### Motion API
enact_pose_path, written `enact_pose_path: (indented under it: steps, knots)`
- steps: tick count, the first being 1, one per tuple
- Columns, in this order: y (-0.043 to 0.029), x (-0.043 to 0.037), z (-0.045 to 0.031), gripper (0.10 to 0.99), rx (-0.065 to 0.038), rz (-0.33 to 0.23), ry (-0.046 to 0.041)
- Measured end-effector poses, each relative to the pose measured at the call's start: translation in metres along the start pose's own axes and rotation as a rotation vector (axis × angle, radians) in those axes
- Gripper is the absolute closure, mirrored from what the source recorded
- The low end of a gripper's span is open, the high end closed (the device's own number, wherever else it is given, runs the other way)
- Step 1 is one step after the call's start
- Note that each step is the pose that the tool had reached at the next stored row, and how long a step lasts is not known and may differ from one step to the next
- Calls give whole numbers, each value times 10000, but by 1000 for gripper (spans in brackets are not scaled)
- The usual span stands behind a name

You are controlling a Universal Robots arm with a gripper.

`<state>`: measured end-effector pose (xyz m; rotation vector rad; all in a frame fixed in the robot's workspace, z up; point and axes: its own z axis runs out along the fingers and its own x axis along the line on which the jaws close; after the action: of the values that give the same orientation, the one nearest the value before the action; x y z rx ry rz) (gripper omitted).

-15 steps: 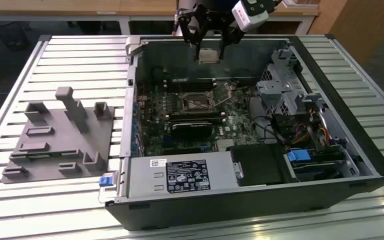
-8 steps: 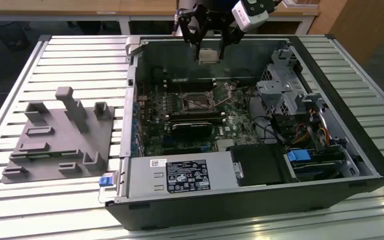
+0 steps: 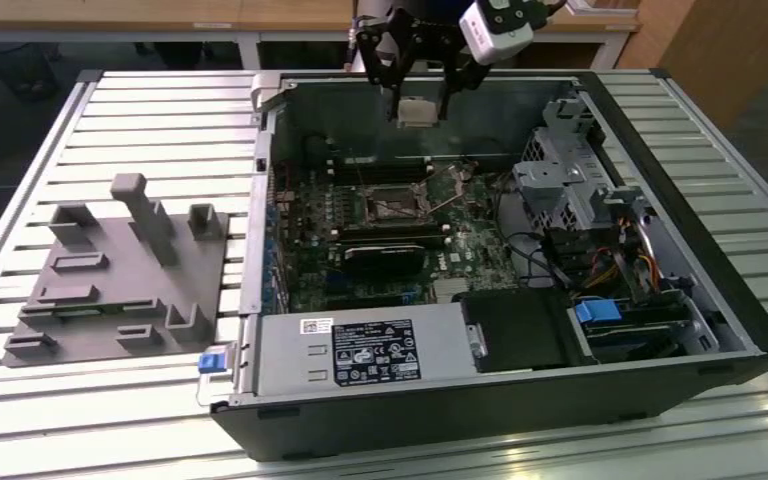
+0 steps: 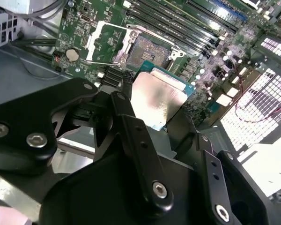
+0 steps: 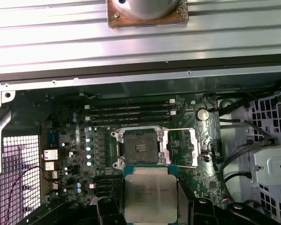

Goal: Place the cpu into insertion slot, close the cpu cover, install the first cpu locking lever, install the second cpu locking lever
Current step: 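Place the cpu into insertion slot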

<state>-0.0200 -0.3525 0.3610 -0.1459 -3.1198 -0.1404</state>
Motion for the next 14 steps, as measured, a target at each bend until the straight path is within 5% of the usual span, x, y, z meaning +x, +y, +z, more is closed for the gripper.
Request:
enact_pose_path:
  steps: [14]
  knots:
    - [3, 0, 6, 545, -2, 843, -77]
